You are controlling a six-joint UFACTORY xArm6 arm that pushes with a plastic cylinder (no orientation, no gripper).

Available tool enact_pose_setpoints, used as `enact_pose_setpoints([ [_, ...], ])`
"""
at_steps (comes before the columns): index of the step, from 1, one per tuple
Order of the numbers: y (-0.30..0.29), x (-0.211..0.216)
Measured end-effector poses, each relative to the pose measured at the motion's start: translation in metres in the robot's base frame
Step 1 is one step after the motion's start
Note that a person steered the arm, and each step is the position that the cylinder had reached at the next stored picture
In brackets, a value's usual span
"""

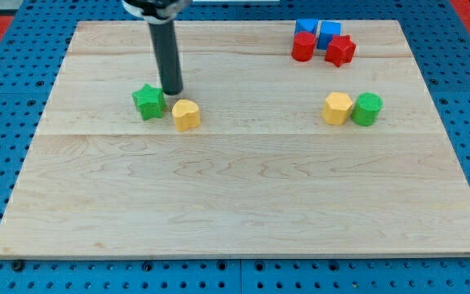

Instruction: Push the yellow heart along with the green star closer to the yellow hexagon

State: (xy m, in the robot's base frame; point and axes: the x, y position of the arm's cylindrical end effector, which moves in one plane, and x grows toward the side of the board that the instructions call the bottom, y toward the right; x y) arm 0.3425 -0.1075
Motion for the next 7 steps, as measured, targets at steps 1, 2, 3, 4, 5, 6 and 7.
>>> enact_pose_setpoints([
  [1, -0.008, -0.009],
  [2, -0.008, -0.010],
  [3, -0.008, -0.010],
  [4, -0.018, -0.011],
  [5, -0.052, -0.012],
  [6, -0.070, 0.011],
  [7, -0.027, 0.056],
])
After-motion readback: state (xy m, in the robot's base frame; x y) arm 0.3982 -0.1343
